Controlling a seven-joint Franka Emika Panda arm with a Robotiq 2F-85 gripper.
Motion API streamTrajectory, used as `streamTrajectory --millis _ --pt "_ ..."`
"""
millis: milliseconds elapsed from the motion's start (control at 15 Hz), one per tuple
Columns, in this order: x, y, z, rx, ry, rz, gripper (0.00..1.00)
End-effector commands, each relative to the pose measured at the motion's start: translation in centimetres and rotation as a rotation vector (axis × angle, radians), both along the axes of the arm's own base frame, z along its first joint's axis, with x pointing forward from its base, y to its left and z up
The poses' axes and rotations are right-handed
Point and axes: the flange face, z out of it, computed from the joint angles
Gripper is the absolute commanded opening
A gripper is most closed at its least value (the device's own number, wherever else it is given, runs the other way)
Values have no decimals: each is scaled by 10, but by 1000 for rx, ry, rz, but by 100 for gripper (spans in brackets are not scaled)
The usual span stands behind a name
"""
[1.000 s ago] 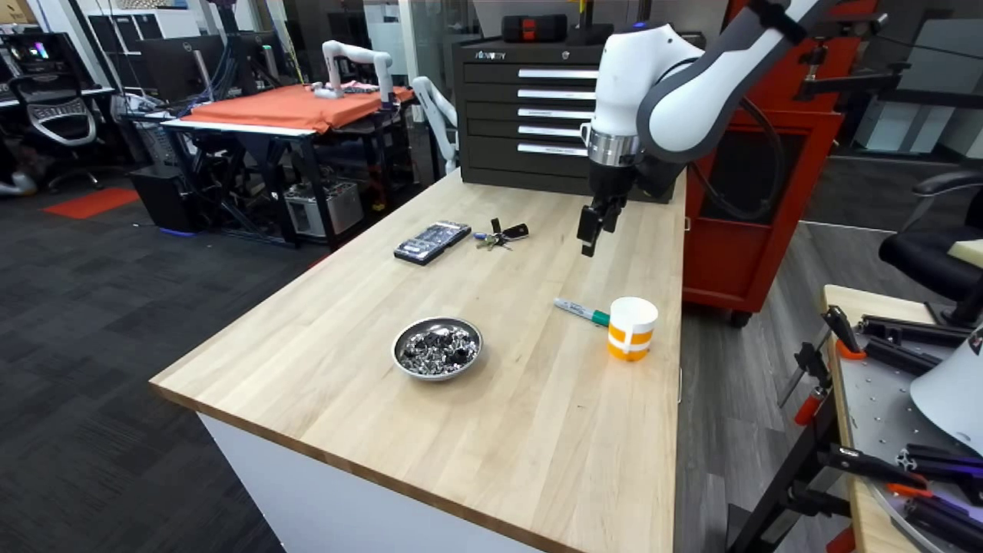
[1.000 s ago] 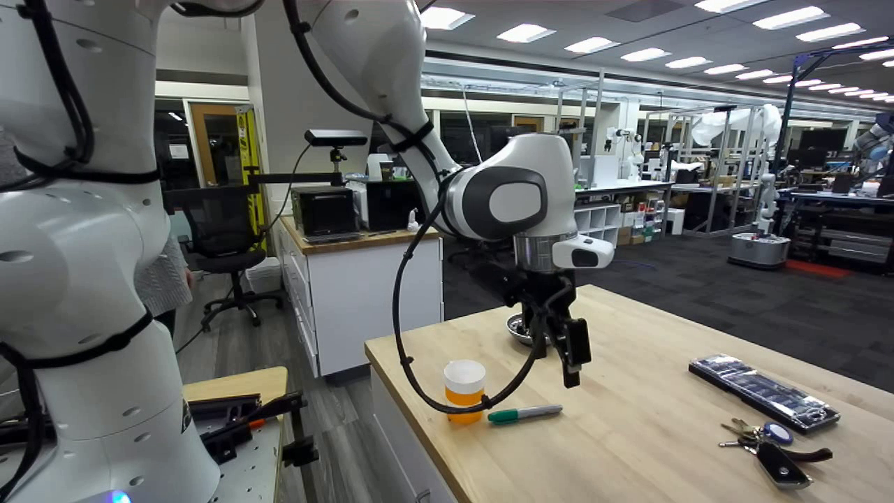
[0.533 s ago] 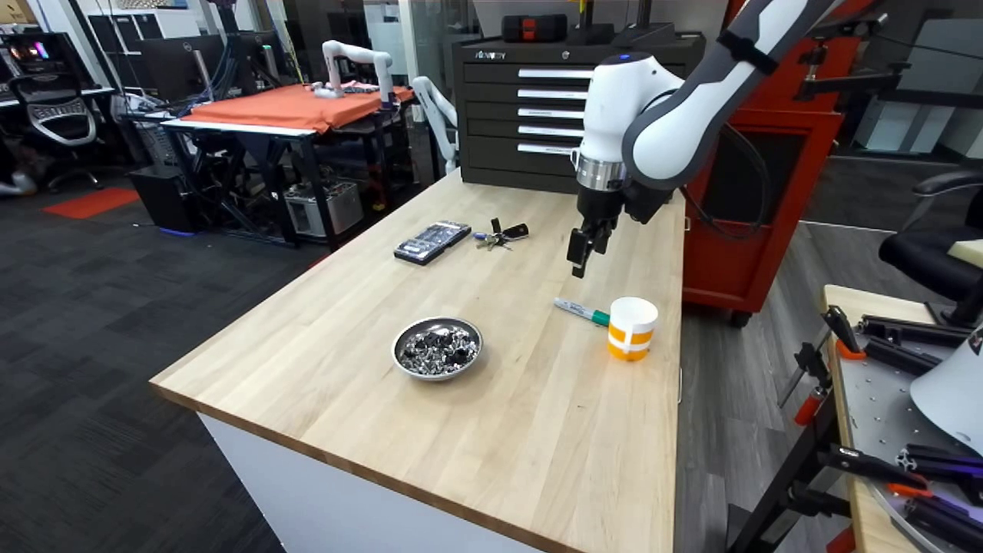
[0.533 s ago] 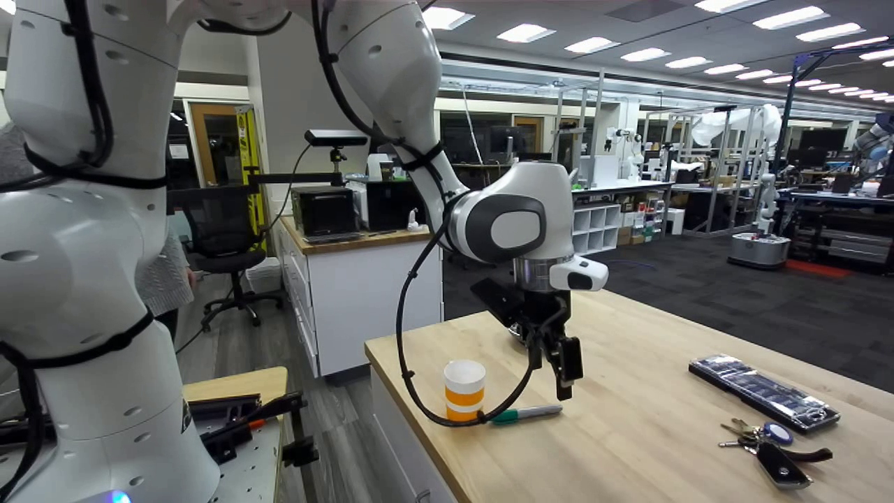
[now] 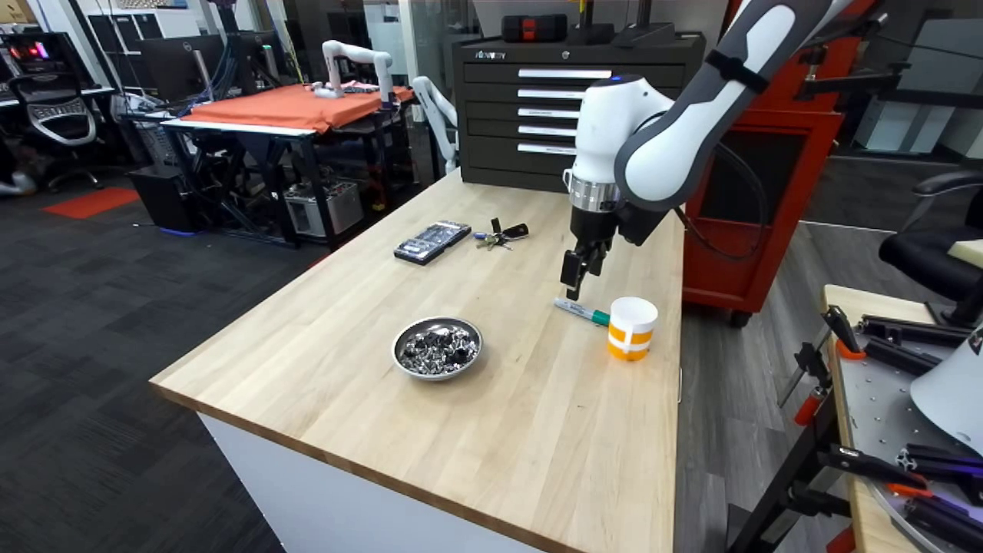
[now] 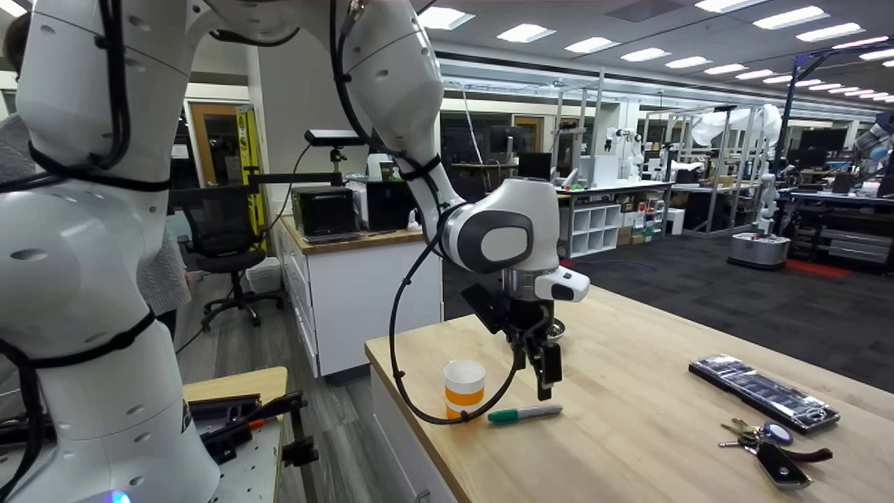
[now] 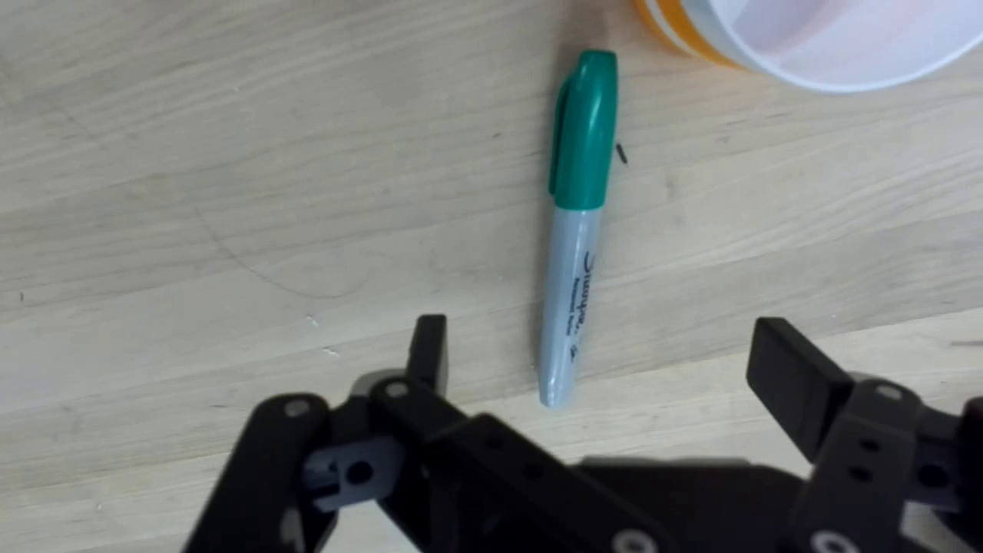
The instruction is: Put the marker in the mug
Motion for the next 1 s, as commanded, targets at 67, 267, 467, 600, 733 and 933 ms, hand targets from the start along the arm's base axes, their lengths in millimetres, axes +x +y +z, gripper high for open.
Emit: streamTrajectory --millis 67,267,467,600,733,933 --pt "-12 9 -2 5 -7 -23 100" --pt "-20 10 -7 2 5 -33 100" --pt "-30 7 -16 2 23 -50 100" --pt "-35 2 -21 3 28 -62 100" --pt "-39 -2 -26 4 24 -69 100" --pt "-42 -9 -30 5 13 -80 100"
